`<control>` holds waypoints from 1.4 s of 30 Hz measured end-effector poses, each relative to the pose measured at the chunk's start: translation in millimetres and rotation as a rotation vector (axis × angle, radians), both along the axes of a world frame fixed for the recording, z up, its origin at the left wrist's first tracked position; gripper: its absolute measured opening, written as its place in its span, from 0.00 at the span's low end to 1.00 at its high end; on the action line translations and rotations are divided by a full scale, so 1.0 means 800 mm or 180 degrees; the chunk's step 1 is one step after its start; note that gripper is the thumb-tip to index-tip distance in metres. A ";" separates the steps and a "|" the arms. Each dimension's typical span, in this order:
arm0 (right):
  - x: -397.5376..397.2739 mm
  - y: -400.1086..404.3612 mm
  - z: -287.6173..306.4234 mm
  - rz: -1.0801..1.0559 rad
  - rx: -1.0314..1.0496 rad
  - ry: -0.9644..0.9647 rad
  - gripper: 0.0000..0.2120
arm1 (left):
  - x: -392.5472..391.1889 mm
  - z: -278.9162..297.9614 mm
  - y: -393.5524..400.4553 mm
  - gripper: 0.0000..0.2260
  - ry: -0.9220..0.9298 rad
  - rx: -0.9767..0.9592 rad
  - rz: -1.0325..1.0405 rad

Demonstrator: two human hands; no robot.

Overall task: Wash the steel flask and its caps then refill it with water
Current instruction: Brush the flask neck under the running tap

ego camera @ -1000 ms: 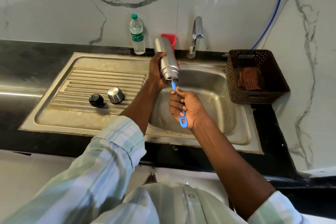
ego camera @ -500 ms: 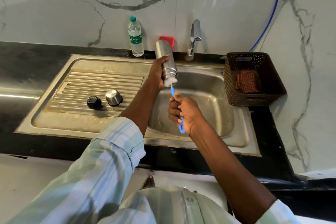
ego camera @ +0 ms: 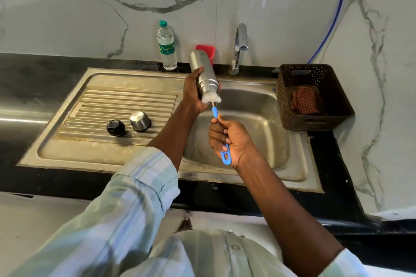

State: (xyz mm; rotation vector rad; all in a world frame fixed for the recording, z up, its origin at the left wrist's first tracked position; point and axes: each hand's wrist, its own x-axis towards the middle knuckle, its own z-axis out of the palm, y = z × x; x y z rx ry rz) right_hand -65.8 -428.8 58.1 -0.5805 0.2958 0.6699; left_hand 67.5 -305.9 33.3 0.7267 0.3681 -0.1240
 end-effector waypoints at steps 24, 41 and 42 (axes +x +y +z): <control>0.018 0.000 -0.012 -0.0192 -0.0837 -0.0331 0.16 | 0.002 0.011 0.015 0.27 0.0112 0.0450 -0.0734; 0.013 -0.012 0.003 -0.0087 -0.0125 0.0074 0.15 | 0.009 0.016 -0.014 0.21 0.0087 0.0867 -0.0336; 0.017 -0.011 0.003 -0.0105 -0.0093 0.0099 0.15 | 0.006 0.016 -0.017 0.20 0.0076 0.0840 -0.0369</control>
